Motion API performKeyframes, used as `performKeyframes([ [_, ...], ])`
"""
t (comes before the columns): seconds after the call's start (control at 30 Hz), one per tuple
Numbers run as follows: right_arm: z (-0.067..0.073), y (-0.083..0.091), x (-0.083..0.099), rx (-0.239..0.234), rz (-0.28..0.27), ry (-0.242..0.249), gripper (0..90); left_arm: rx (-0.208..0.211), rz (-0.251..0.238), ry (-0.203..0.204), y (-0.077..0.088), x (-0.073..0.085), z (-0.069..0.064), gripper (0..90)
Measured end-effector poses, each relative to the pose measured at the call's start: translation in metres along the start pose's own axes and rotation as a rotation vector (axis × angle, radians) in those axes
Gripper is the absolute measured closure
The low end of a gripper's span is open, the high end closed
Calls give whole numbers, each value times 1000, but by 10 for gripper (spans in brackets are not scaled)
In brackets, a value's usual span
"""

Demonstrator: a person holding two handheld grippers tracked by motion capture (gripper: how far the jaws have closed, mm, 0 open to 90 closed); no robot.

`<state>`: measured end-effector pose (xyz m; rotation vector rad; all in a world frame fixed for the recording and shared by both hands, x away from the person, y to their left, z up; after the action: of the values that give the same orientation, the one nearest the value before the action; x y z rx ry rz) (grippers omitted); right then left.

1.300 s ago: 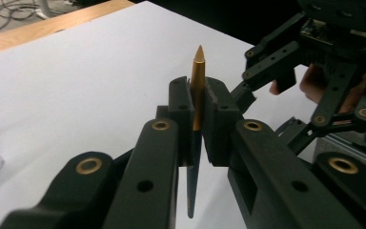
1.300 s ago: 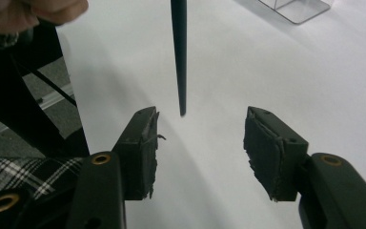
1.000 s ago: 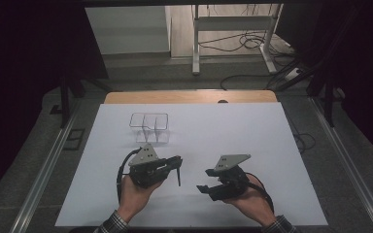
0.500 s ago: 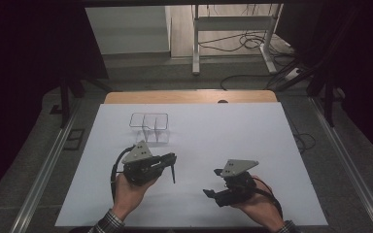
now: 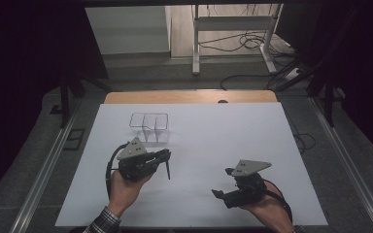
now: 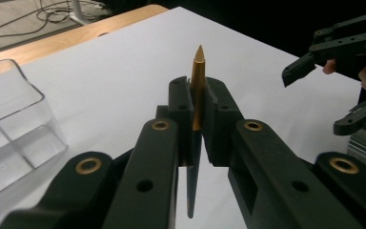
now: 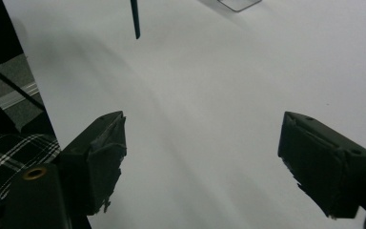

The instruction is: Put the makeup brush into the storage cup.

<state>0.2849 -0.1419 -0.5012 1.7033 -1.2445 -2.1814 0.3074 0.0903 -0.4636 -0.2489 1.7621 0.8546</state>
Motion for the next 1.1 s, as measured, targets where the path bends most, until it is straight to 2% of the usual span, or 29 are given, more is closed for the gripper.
performKeyframes([
  [0.47,-10,12,13,21,-11,-41,92,-54,-13,16,11,-2,22,840],
  [1.1,-18,21,34,69,35,-62,13,-111,-29,34,17,-7,49,840],
])
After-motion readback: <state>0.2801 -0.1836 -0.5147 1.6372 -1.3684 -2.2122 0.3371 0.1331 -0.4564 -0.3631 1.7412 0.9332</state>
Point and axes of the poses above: each handheld gripper's, and its own axes: y roughly backward along the jaws, x roughly out of its underside, z roughly to its left, the point moved 8 cm from there along -y, roughly forward along the jaws, and after that the axes turned 1 degree about -z, right-handed, at the moved point
